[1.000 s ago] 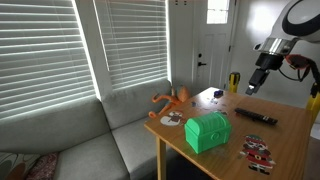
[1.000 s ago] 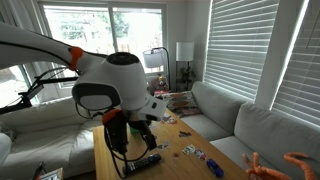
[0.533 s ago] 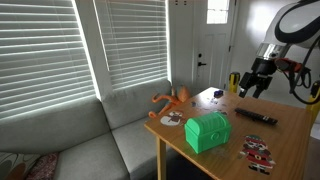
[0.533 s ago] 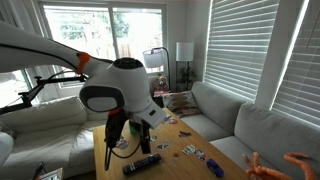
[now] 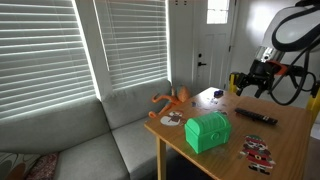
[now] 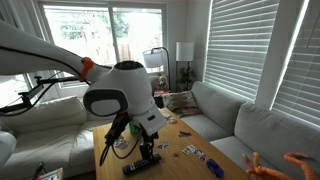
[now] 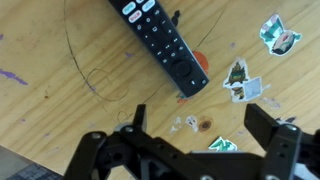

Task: Push a button on the black remote

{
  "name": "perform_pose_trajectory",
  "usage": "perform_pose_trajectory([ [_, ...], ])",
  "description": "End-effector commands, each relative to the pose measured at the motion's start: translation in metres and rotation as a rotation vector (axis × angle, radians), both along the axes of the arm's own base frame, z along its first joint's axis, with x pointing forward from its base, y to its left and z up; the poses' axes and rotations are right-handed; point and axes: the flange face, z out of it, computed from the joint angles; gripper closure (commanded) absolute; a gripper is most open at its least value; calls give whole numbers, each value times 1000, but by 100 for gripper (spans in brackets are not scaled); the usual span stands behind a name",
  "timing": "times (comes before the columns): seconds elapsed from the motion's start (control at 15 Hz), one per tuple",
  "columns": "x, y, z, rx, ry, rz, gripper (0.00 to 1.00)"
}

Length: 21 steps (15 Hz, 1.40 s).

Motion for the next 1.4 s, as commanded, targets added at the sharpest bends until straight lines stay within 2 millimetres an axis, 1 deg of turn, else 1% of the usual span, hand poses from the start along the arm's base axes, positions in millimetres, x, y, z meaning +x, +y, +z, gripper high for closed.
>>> perform_pose_trajectory([
  [0.0,0,0,1,0,0,1,0],
  [0.2,1,0,-2,-4,25,-12,0],
  [0.67,-8,2,-13,-21,181,-188,0],
  [0.73,-9,2,-14,-25,196,-202,4],
  [0.8,-9,1,-15,-42,195,-225,28],
  [0.87,-8,1,-16,-50,195,-236,29],
  [0.93,-8,1,-16,-66,187,-248,32],
  [1.0,-7,2,-17,-72,183,-258,40],
  [1.33,-4,10,-23,-76,188,-280,76],
])
